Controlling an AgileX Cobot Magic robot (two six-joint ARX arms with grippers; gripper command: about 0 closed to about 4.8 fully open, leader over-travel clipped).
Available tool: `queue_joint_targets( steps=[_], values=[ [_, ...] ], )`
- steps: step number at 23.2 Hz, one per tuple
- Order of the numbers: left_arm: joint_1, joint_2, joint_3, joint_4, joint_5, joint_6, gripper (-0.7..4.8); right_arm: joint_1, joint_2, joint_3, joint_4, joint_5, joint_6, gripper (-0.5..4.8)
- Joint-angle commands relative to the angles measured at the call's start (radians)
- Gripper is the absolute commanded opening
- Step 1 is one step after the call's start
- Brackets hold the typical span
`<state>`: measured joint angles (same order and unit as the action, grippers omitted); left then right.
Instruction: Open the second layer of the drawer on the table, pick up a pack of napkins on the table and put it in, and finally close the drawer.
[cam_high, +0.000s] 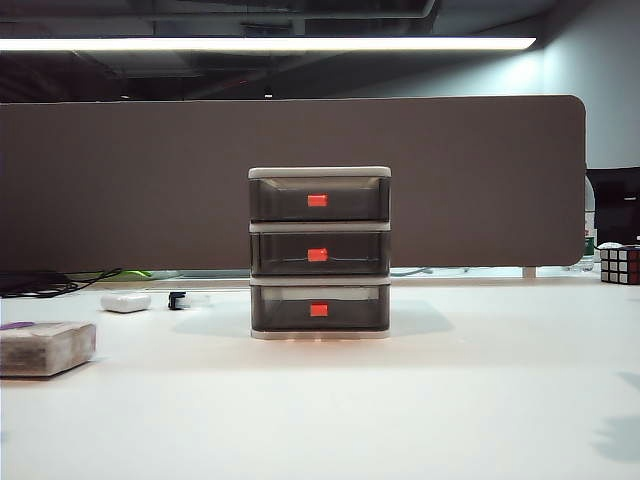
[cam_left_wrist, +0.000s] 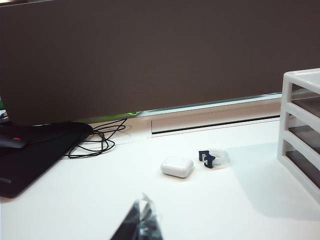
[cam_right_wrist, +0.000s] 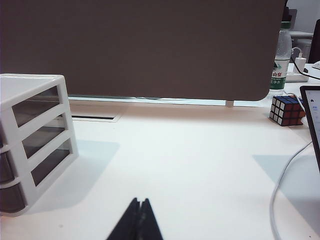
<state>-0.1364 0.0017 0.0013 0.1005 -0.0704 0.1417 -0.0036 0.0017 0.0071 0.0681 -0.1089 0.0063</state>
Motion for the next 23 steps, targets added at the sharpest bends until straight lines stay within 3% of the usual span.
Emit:
queue_joint_targets(
  steps=[1,9,11,14,15,17,20,23],
  values=[
    [0.001,0.001,0.006,0.009,0.005,0.000,-0.05,0.000,-0.002,-0.006,0.011,0.002,0.001,-0.05],
    [0.001,0.001,0.006,0.005,0.029,-0.029,-0.05,0.000,-0.002,-0.006,0.011,-0.003,0.002,-0.05],
    [0.001,0.001,0.006,0.001,0.110,-0.109,-0.05,0.002,-0.002,-0.006,0.003,-0.061,0.041,-0.05],
    [0.000,0.001,0.006,-0.009,0.340,-0.312,-0.05,0.002,-0.002,-0.006,-0.018,-0.228,0.160,-0.05],
    [0.000,0.001,0.006,-0.020,0.488,-0.424,-0.05,0.002,-0.002,-0.006,-0.034,-0.332,0.219,-0.05],
    [-0.001,0.001,0.006,-0.058,0.615,-0.468,-0.05,0.002,-0.002,-0.006,-0.064,-0.462,0.234,-0.05],
    [-0.001,0.001,0.006,-0.103,0.644,-0.488,-0.04,0.001,-0.002,-0.006,-0.072,-0.524,0.235,-0.05],
    [-0.002,0.001,0.006,-0.120,0.644,-0.647,-0.01,0.001,-0.002,-0.006,-0.064,-0.525,0.294,-0.05]
  ],
)
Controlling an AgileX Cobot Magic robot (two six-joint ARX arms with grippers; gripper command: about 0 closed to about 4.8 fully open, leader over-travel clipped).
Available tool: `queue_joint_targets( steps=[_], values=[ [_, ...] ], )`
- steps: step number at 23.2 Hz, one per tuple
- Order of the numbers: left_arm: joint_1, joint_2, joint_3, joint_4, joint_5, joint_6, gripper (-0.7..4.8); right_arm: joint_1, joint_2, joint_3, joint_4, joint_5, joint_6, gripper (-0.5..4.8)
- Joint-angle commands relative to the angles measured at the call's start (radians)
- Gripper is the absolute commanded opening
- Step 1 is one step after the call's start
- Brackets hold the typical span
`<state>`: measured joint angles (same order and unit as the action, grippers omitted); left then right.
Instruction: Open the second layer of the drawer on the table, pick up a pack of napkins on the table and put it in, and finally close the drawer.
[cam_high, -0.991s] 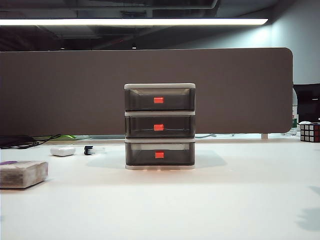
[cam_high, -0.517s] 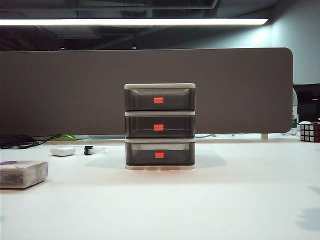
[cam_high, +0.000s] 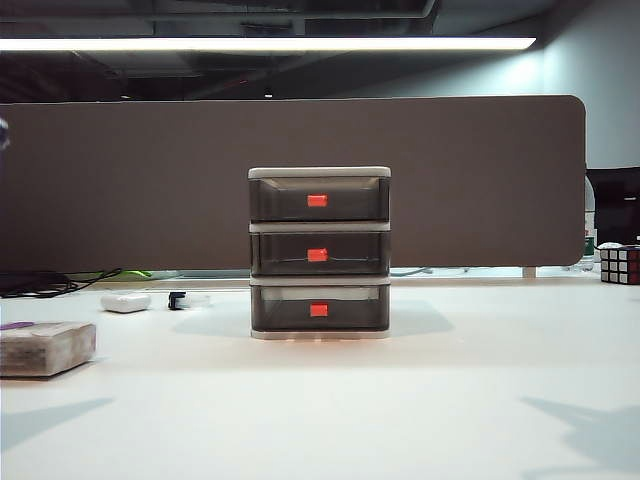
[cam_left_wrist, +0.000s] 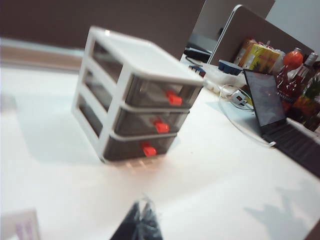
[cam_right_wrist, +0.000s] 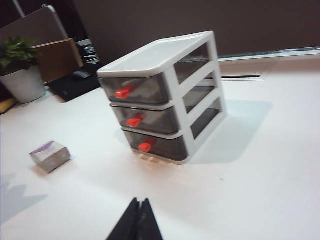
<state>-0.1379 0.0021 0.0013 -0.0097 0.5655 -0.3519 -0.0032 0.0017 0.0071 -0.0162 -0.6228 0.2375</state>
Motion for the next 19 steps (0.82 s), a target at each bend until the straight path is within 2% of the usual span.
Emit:
queue_joint_targets(
  steps=[1,3,6,8,13,16,18,19],
  values=[
    [-0.005,0.000,0.006,-0.009,0.013,-0.184,-0.01,0.001,-0.002,-0.006,0.019,-0.006,0.084,-0.05],
    [-0.037,0.000,0.006,0.008,0.022,-0.179,0.00,0.000,-0.002,-0.006,0.012,-0.005,0.089,-0.05],
    [-0.094,0.000,0.006,0.025,-0.032,-0.188,-0.01,0.000,-0.002,-0.006,0.023,-0.006,0.089,-0.04],
    [-0.171,0.001,0.006,0.008,-0.162,-0.189,0.00,0.000,-0.002,-0.006,0.021,-0.016,0.135,-0.05],
    [-0.286,0.011,0.006,-0.037,-0.303,-0.089,-0.01,0.000,-0.002,-0.001,0.028,-0.082,0.152,-0.05],
    [-0.399,0.050,0.006,0.013,-0.465,-0.063,-0.01,0.000,0.001,0.017,0.016,-0.085,0.151,-0.05],
    [-0.451,0.092,0.006,0.047,-0.525,-0.062,0.01,0.000,0.002,0.032,0.016,-0.079,0.151,-0.05],
    [-0.478,0.124,0.006,0.077,-0.545,-0.058,0.29,0.001,0.002,0.043,0.015,-0.070,0.151,-0.05]
  ],
)
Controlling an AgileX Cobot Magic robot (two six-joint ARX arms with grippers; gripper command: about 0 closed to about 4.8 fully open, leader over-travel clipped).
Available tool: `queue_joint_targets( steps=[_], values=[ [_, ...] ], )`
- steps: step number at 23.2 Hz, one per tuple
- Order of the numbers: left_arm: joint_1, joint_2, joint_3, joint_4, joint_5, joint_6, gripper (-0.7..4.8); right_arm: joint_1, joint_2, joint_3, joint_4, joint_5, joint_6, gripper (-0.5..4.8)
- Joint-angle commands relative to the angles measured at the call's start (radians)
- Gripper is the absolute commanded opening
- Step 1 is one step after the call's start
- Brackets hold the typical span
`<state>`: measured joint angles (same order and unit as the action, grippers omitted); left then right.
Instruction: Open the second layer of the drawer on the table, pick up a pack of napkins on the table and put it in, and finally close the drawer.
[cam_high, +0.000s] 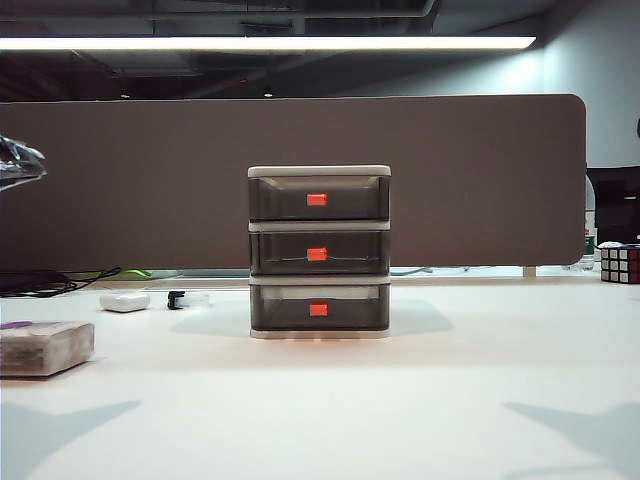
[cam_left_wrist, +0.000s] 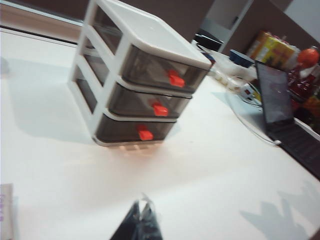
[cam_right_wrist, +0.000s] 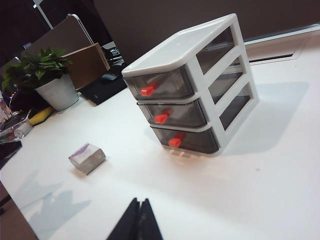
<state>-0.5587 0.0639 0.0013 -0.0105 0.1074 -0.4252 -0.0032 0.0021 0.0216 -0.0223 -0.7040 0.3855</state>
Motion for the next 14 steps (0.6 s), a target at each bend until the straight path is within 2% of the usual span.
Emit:
queue_joint_targets(
  steps=[1,3,8,10,12,14],
  values=[
    [-0.077,0.093,0.006,0.117,-0.090,0.030,0.90,0.000,0.002,0.036,0.023,0.018,0.003,-0.05],
    [-0.116,0.185,0.006,0.230,-0.105,0.071,2.21,0.000,0.002,0.054,0.021,0.032,0.002,-0.05],
    [-0.163,0.485,0.012,0.505,-0.156,0.089,2.30,0.001,0.036,0.085,0.023,0.048,-0.014,-0.05],
    [-0.163,0.750,0.058,0.628,-0.156,0.089,2.29,0.001,0.108,0.116,0.039,0.055,-0.031,-0.05],
    [-0.164,0.890,0.096,0.698,-0.147,0.089,2.30,0.003,0.163,0.141,0.050,0.055,-0.054,-0.05],
    [-0.171,1.138,0.167,0.879,-0.108,0.105,2.30,0.026,0.282,0.204,0.054,0.055,-0.105,-0.05]
  ],
)
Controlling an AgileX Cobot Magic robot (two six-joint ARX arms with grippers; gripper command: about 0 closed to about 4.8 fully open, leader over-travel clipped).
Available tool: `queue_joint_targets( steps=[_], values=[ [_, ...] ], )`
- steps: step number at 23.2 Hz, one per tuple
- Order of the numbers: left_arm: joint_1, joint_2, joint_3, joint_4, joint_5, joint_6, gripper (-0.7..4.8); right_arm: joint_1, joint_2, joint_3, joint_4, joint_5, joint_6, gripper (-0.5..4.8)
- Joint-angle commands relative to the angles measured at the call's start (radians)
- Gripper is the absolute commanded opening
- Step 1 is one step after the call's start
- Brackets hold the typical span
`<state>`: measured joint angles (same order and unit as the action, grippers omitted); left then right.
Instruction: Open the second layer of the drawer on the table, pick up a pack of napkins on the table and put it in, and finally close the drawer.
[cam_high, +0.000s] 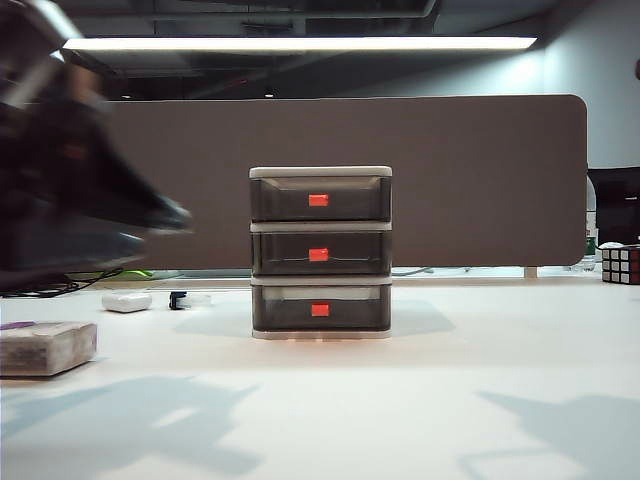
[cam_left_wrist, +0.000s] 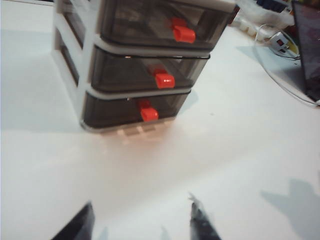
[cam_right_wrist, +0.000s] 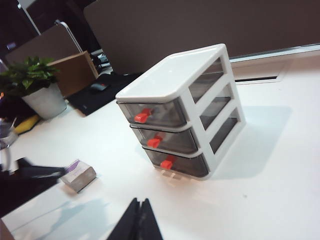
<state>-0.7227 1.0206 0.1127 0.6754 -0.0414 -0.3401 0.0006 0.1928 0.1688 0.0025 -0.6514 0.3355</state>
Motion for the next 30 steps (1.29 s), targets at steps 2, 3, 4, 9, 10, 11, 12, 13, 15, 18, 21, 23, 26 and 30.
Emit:
queue_joint_targets(
  steps=[2,3,4,9,10,11,12,13,15,18,21,23,26,30],
  values=[
    [-0.021,0.289,0.097,0.250,0.046,0.019,2.36,0.048,0.180,0.102,0.032,0.005,-0.087,-0.05],
    [-0.030,0.329,0.115,0.262,0.045,0.019,2.39,0.057,0.212,0.120,0.032,0.005,-0.101,-0.05],
    [-0.040,0.370,0.138,0.268,0.046,0.019,2.38,0.067,0.243,0.138,0.031,0.001,-0.110,-0.05],
    [-0.062,0.447,0.198,0.269,0.069,0.019,2.38,0.156,0.442,0.232,0.028,-0.001,-0.175,-0.05],
    [-0.062,0.447,0.203,0.273,0.068,0.019,2.38,0.170,0.467,0.240,0.029,-0.006,-0.189,-0.05],
    [-0.061,0.447,0.211,0.282,0.068,0.019,2.38,0.191,0.503,0.251,0.029,-0.005,-0.206,-0.05],
    [-0.060,0.446,0.211,0.312,0.061,0.019,2.37,0.209,0.529,0.257,0.029,-0.005,-0.218,-0.05],
    [-0.060,0.446,0.211,0.336,0.059,0.018,2.37,0.224,0.553,0.261,0.029,-0.005,-0.233,-0.05],
    [-0.061,0.447,0.212,0.397,0.072,-0.016,2.37,0.250,0.609,0.268,0.031,-0.003,-0.260,-0.05],
    [-0.068,0.447,0.219,0.426,0.067,-0.029,2.37,0.277,0.692,0.274,0.053,-0.003,-0.274,-0.05],
    [-0.117,0.496,0.274,0.354,-0.156,0.078,2.37,0.283,0.785,0.274,0.147,-0.002,-0.277,-0.05],
    [-0.146,0.530,0.303,0.348,-0.222,0.123,2.37,0.284,0.817,0.276,0.195,-0.006,-0.277,-0.05],
    [-0.201,0.637,0.386,0.352,-0.404,0.130,2.37,0.284,0.895,0.318,0.235,-0.006,-0.289,-0.05],
    [-0.202,0.734,0.452,0.354,-0.433,0.130,2.37,0.284,0.966,0.381,0.242,-0.006,-0.314,-0.05]
  ],
)
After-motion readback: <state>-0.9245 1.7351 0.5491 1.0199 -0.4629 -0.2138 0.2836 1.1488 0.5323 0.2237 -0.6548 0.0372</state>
